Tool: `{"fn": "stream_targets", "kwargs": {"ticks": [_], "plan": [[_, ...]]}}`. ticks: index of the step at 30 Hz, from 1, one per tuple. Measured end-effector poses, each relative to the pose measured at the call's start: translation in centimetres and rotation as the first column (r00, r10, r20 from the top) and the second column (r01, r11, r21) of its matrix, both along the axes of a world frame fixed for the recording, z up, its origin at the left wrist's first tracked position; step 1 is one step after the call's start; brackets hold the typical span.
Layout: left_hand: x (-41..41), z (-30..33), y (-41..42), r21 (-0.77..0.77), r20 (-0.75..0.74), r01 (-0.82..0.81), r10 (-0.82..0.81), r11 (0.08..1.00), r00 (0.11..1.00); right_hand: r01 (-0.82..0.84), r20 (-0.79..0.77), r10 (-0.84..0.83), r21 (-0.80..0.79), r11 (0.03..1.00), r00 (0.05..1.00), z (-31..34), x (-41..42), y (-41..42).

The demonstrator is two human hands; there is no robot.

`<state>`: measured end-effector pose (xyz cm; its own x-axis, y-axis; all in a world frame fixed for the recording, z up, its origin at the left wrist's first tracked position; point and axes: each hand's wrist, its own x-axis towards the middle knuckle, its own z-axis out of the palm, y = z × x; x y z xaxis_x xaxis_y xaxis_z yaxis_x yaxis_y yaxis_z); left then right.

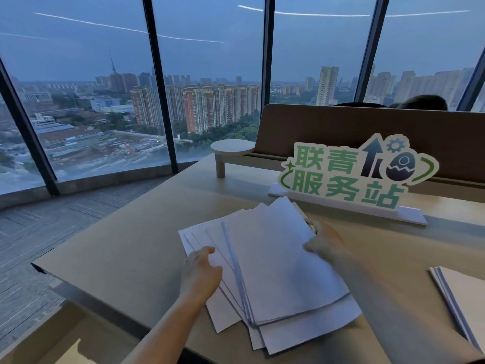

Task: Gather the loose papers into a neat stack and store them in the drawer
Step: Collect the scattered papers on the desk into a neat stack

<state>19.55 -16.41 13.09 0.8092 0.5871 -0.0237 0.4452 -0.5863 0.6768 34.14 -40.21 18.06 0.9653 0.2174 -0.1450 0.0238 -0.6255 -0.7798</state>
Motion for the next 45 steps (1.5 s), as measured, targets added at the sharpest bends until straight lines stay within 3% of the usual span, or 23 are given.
{"fn": "stream_targets", "kwargs": {"ticks": [15, 24, 31, 41, 45], "plan": [[-1.3, 0.5, 1.1, 0.079, -0.091, 0.096, -0.088, 0.992, 0.992, 0.018, -0.073, -0.033, -0.189, 0.982, 0.997, -0.3, -0.8, 5.8], [-1.7, 0.2, 2.2, 0.099, -0.091, 0.091, -0.082, 0.991, 0.992, 0.034, -0.183, -0.062, -0.152, 0.988, 0.981, -1.1, -0.6, 7.5], [-1.7, 0.0, 2.4, 0.082, -0.065, 0.083, -0.077, 0.993, 0.995, 0.054, -0.24, -0.08, -0.112, 0.992, 0.967, -1.7, -0.8, 7.5], [-1.9, -0.1, 2.5, 0.024, -0.03, 0.05, -0.049, 0.998, 0.998, 0.053, -0.255, -0.037, 0.057, 0.997, 0.966, -1.6, -1.6, 7.6], [-2.1, -0.2, 2.4, -0.047, 0.006, 0.036, -0.036, 0.998, 0.999, 0.058, -0.218, -0.013, 0.2, 0.978, 0.976, -2.2, -1.9, 7.2]]}}
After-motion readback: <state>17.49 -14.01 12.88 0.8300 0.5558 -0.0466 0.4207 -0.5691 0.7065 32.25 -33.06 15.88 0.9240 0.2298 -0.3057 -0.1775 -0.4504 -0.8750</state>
